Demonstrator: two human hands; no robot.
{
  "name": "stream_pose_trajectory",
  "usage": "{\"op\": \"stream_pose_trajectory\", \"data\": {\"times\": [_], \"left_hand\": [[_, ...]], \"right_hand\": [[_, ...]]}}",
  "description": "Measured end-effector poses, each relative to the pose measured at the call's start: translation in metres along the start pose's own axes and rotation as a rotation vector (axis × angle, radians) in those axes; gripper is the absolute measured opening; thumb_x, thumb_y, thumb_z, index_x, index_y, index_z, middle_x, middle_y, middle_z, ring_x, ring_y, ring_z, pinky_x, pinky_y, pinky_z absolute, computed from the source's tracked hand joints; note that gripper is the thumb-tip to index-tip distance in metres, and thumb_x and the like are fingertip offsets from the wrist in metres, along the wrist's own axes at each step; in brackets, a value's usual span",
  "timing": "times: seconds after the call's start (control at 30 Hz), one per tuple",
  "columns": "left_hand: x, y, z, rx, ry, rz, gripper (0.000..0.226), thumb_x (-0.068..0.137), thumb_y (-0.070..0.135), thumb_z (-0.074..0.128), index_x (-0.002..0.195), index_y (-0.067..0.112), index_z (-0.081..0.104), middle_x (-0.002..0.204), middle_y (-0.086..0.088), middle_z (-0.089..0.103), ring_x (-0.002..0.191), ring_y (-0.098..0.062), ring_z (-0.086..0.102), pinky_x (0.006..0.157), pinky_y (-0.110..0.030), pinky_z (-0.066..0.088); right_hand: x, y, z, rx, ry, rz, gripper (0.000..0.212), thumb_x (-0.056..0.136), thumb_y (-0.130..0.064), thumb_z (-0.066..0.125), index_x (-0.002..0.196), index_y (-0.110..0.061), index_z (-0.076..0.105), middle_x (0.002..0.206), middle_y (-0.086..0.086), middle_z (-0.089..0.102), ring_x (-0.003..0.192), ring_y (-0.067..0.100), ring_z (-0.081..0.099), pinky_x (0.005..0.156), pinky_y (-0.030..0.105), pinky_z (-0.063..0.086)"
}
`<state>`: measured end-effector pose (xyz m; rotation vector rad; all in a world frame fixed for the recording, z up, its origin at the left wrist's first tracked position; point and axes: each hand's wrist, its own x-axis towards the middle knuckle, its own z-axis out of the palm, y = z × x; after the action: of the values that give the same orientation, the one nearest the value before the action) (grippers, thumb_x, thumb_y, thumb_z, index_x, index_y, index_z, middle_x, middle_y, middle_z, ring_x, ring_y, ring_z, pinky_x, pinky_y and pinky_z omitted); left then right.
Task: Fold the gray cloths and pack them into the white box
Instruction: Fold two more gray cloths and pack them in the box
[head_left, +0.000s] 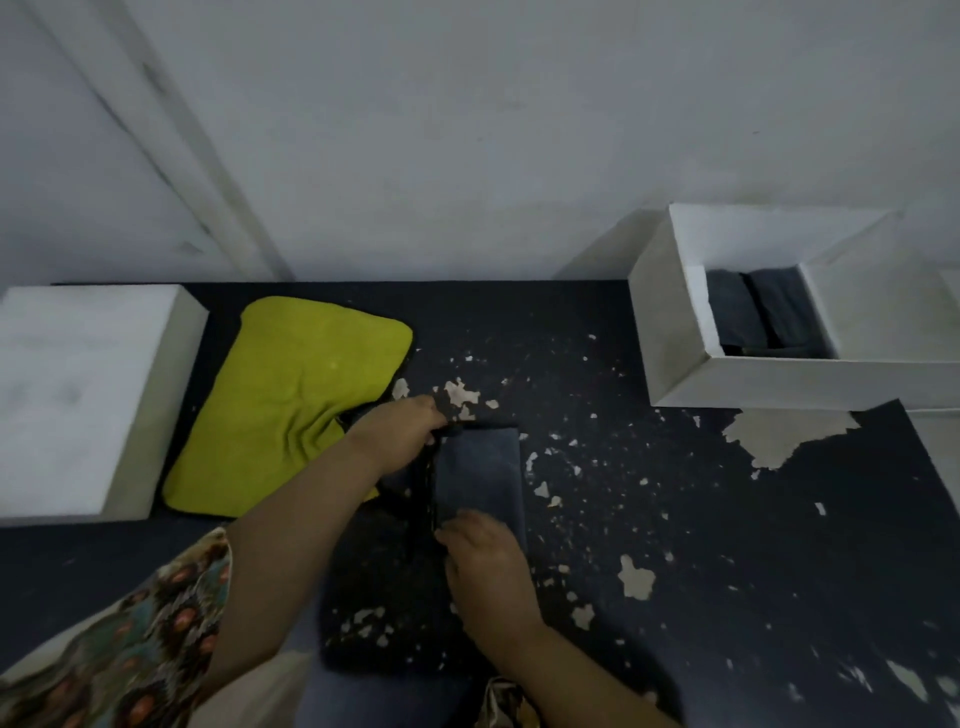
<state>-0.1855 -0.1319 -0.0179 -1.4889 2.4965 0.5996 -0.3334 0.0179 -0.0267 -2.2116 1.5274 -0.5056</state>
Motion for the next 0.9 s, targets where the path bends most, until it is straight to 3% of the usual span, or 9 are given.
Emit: {"op": "stream_pose_trajectory", "data": {"times": [0.13,0.3,0.4,0.53,0.6,0.73,0.8,0.9], "left_hand": [[-0.004,-0.001,0.006,-0.093,0.013,-0.03,0.023,0.092,0.019,0.051,0.107,0.005,0.059,0.115,-0.014,0.052,0.107,-0.028,0.053,0.089,-0.035,0.043],[-0.004,-0.002,0.008,-0.186,-0.017,-0.062,0.029,0.097,0.023,0.044,0.106,0.004,0.063,0.113,-0.014,0.052,0.104,-0.027,0.053,0.092,-0.034,0.041],[-0.004,-0.001,0.009,-0.246,0.027,-0.1,0.02,0.09,0.02,0.057,0.102,0.009,0.069,0.11,-0.009,0.055,0.102,-0.024,0.055,0.086,-0.032,0.043],[-0.005,0.002,0.015,-0.355,0.119,-0.194,0.012,0.079,0.015,0.07,0.088,0.01,0.065,0.101,-0.006,0.056,0.095,-0.019,0.054,0.078,-0.03,0.044],[-0.005,0.003,0.016,-0.435,0.154,-0.236,0.021,0.075,0.012,0.072,0.085,0.011,0.055,0.093,-0.005,0.054,0.091,-0.021,0.055,0.071,-0.029,0.04],[-0.003,0.002,0.01,-0.465,0.11,-0.3,0.044,0.073,0.012,0.075,0.108,0.009,0.049,0.105,-0.012,0.058,0.097,-0.027,0.055,0.081,-0.036,0.044],[0.0,0.002,0.008,-0.447,0.064,-0.339,0.045,0.074,0.015,0.076,0.111,0.007,0.051,0.11,-0.015,0.059,0.101,-0.029,0.056,0.082,-0.036,0.045],[0.004,0.004,0.005,-0.444,0.016,-0.376,0.041,0.075,0.015,0.075,0.108,0.002,0.054,0.113,-0.018,0.06,0.105,-0.031,0.056,0.084,-0.036,0.045]], "right_hand": [[-0.001,-0.004,0.015,-0.101,-0.164,0.029,0.029,0.052,-0.032,0.086,0.079,-0.027,0.077,0.096,-0.015,0.073,0.097,0.007,0.067,0.08,0.021,0.056],[-0.016,0.001,0.018,-0.18,-0.203,-0.035,0.042,0.061,-0.028,0.079,0.102,-0.023,0.072,0.117,-0.01,0.067,0.113,0.012,0.061,0.092,0.028,0.052],[-0.018,0.002,0.016,-0.196,-0.231,-0.052,0.051,0.057,-0.027,0.079,0.107,-0.023,0.071,0.121,-0.01,0.065,0.116,0.012,0.059,0.093,0.028,0.051],[-0.01,0.0,0.011,-0.143,-0.173,-0.001,0.036,0.063,-0.021,0.079,0.099,-0.022,0.073,0.112,-0.008,0.069,0.11,0.013,0.062,0.089,0.03,0.054],[0.0,0.004,0.007,-0.006,-0.125,0.017,0.024,0.072,-0.011,0.072,0.095,-0.016,0.074,0.106,-0.002,0.071,0.105,0.018,0.064,0.087,0.033,0.055],[0.039,0.019,-0.012,0.029,0.041,0.105,0.023,0.076,0.001,0.064,0.097,-0.006,0.071,0.1,0.008,0.069,0.096,0.023,0.062,0.088,0.036,0.052],[0.063,0.031,-0.021,-0.066,0.079,0.191,0.03,0.081,-0.001,0.061,0.109,-0.007,0.066,0.113,0.01,0.063,0.106,0.025,0.055,0.097,0.038,0.046],[0.09,0.05,-0.03,-0.137,-0.062,0.318,0.046,0.089,-0.013,0.053,0.135,-0.015,0.044,0.136,0.009,0.041,0.123,0.024,0.036,0.108,0.035,0.034]]}}
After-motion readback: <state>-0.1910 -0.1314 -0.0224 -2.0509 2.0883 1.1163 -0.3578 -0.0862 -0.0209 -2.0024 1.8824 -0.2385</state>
